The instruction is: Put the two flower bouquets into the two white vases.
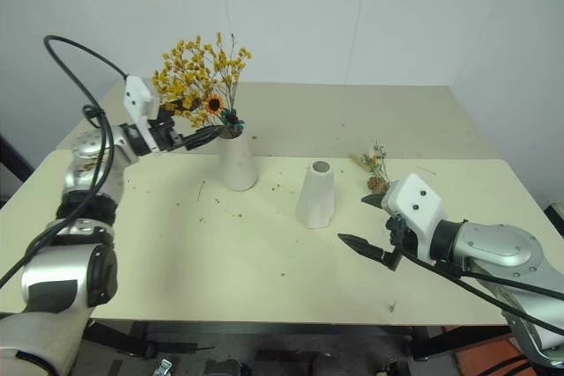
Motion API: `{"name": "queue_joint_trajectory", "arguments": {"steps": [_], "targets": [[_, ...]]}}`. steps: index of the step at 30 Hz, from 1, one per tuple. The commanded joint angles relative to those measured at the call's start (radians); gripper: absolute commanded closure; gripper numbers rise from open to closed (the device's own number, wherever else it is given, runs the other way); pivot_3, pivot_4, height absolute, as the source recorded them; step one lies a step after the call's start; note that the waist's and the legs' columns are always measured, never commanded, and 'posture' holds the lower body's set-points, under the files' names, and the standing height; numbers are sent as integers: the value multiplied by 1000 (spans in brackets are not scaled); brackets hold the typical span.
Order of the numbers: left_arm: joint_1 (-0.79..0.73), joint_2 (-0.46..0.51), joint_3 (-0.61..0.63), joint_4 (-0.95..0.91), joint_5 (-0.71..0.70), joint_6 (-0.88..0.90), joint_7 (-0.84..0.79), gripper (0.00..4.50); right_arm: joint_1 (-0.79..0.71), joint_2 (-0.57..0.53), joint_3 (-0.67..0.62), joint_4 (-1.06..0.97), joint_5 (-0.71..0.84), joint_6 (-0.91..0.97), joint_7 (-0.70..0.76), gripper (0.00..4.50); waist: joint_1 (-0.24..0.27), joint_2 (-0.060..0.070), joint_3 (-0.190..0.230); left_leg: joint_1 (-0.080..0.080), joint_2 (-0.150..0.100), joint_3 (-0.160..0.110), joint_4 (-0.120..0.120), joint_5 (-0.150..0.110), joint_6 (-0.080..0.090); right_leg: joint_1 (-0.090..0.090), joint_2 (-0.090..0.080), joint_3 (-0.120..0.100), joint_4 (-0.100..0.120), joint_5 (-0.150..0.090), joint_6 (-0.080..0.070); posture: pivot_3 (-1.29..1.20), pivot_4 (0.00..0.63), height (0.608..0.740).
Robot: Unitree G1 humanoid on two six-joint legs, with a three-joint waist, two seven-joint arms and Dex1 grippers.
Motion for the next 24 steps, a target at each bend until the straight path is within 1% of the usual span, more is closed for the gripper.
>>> {"name": "queue_joint_trajectory", "arguments": {"steps": [1,5,10,12,14,16,19,21,24], "targets": [[80,94,1,-191,-12,101,-4,26,12,-23,-68,-14,-7,-9,6,0,-2,0,0,0,0,0,0,0,0,0,0,0,0,0,0,0,150,740],[244,207,32,-366,-19,210,10,26,15,-32,-83,7,-8,-16,21,0,-9,0,0,0,1,0,0,0,0,0,0,0,0,0,0,0,150,740],[520,348,130,-589,-59,331,4,26,-1,-53,-85,67,-32,-20,35,0,-9,0,0,1,1,1,0,0,0,0,0,0,0,0,0,0,150,740],[640,377,203,-689,-124,345,-44,26,-46,-66,-61,125,-55,10,14,0,-9,0,0,1,1,1,0,0,0,0,0,0,0,0,0,0,150,740],[729,368,275,-802,-245,371,-111,26,-100,-87,-12,196,-93,33,2,0,-9,0,0,1,2,2,0,0,0,0,-1,0,0,0,-1,0,150,740],[777,351,302,-899,-341,409,-140,26,-160,-110,51,273,-139,57,-2,0,-3,0,0,1,2,2,0,0,0,0,-1,0,0,0,-1,0,150,740],[794,338,279,-983,-404,439,-131,26,-247,-131,147,379,-210,70,9,0,9,0,0,2,2,2,0,0,0,0,-1,0,0,0,-1,0,150,740],[772,330,211,-1026,-402,442,-117,26,-349,-132,258,500,-299,60,19,0,9,1,0,2,2,3,0,0,0,0,0,0,0,-1,-1,0,150,740],[704,298,101,-1049,-371,435,-80,26,-501,-104,406,675,-415,44,51,0,7,2,0,3,2,6,0,0,0,0,0,2,-1,-1,-1,0,150,740]]}}
